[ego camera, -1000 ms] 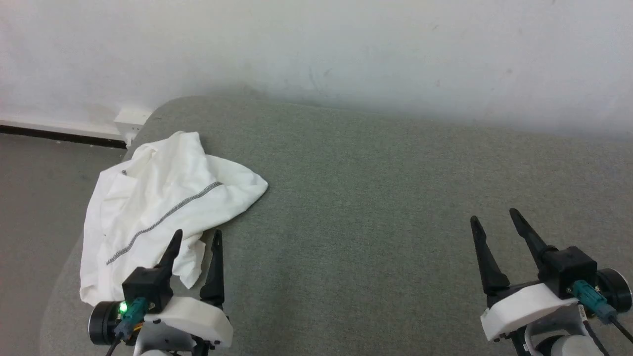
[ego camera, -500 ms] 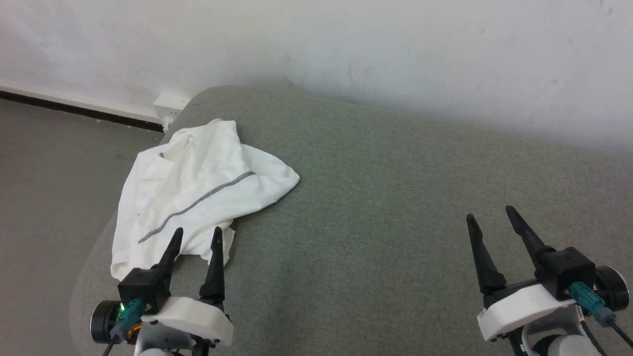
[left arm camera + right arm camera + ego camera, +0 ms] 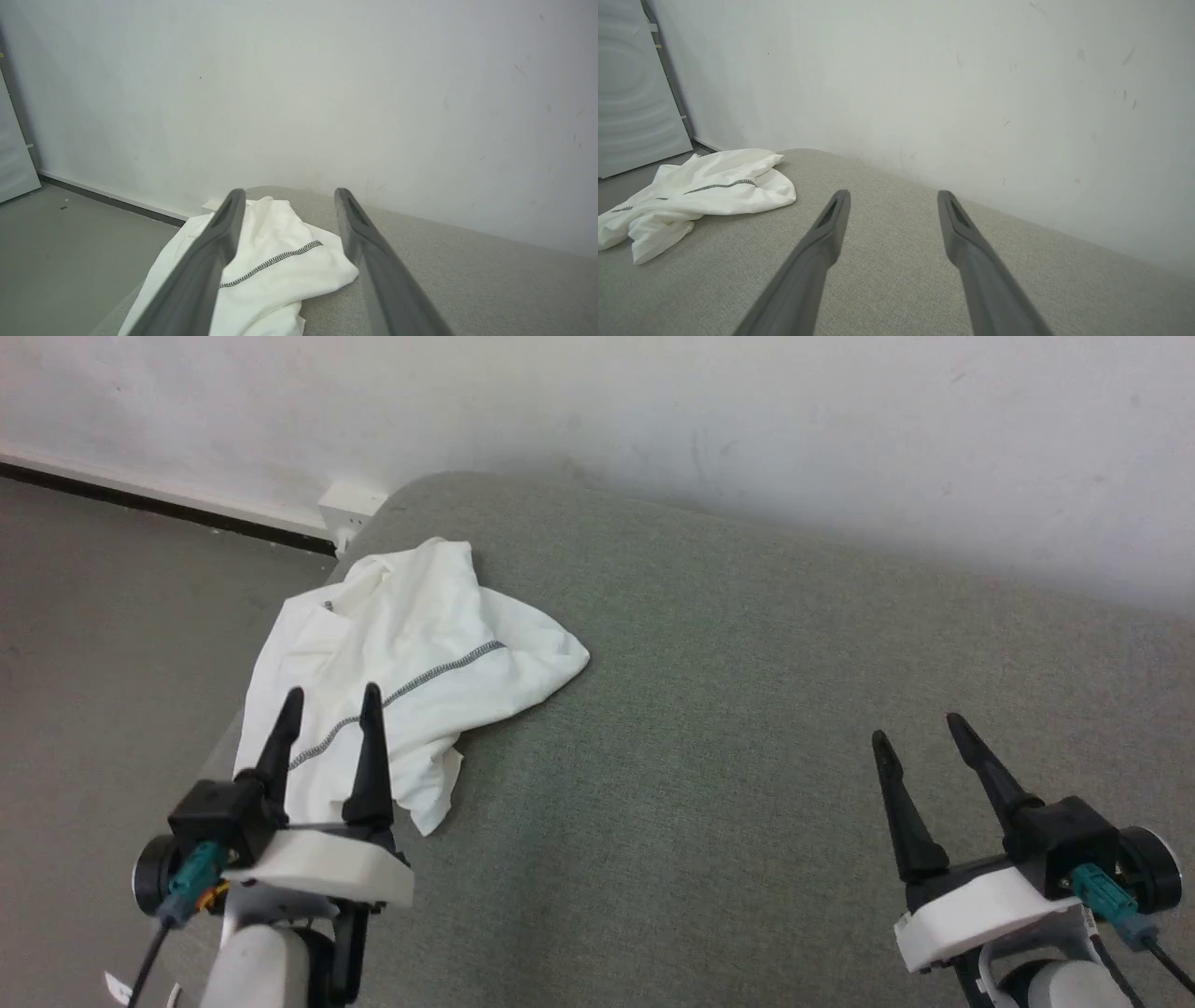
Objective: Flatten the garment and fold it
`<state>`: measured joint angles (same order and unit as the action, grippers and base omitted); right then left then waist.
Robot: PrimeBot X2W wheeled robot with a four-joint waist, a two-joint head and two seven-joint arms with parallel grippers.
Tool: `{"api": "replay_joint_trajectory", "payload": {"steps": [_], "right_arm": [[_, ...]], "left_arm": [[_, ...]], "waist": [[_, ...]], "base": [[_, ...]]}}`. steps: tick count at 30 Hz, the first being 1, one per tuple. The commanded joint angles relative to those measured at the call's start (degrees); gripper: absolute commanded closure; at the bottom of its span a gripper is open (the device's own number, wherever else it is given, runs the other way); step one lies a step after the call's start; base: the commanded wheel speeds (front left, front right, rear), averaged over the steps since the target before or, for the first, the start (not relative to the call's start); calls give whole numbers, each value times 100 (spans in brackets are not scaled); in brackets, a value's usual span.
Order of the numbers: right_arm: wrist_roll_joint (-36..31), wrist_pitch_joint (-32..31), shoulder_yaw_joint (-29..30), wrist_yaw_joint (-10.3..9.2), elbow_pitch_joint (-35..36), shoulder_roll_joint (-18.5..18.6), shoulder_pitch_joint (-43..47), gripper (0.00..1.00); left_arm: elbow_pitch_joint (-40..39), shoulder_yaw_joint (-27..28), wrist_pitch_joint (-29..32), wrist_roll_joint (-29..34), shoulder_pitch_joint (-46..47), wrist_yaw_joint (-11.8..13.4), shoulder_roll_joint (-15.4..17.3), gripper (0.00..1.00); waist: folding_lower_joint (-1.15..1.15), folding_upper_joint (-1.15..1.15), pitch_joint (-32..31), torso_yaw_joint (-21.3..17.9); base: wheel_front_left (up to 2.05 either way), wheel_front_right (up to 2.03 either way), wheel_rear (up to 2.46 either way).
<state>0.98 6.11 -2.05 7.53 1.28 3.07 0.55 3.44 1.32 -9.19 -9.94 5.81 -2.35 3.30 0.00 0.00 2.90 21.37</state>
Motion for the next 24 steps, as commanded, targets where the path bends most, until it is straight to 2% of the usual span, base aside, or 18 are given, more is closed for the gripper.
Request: {"api": "replay_joint_trajectory", "payload": {"steps": [1,8,11,12,16,19,24], "right_arm": [[-56,8,-8,-2,60,-12,-113,0],[-133,-48,-28,-3,158,-13,-280,0],[-118,-36,-18,-3,172,-14,-347,0],[-118,-36,-18,-3,172,-14,-347,0],[-116,-23,-38,-3,170,-14,-459,0],[-125,-14,-51,-3,178,-15,-545,0],[-129,11,-107,-3,170,-16,-638,0]], "left_arm": [[18,66,-61,33,257,-26,61,0],[473,368,63,-106,1344,-28,504,0],[989,396,667,-322,1973,-161,890,0],[989,396,667,-322,1973,-161,890,0],[1645,344,1365,-603,2520,-280,1318,0],[2245,145,1968,-710,2816,-332,1640,0],[3125,-181,2787,-1111,3099,-381,1894,0]], "waist": [[0,0,128,-77],[0,0,534,-399],[0,0,724,-622],[0,0,724,-622],[0,0,969,-856],[0,0,1155,-998],[0,0,1382,-1159]], "base": [[0,0,0],[0,0,0],[0,0,0],[0,0,0],[0,0,0],[0,0,0],[0,0,0]]}}
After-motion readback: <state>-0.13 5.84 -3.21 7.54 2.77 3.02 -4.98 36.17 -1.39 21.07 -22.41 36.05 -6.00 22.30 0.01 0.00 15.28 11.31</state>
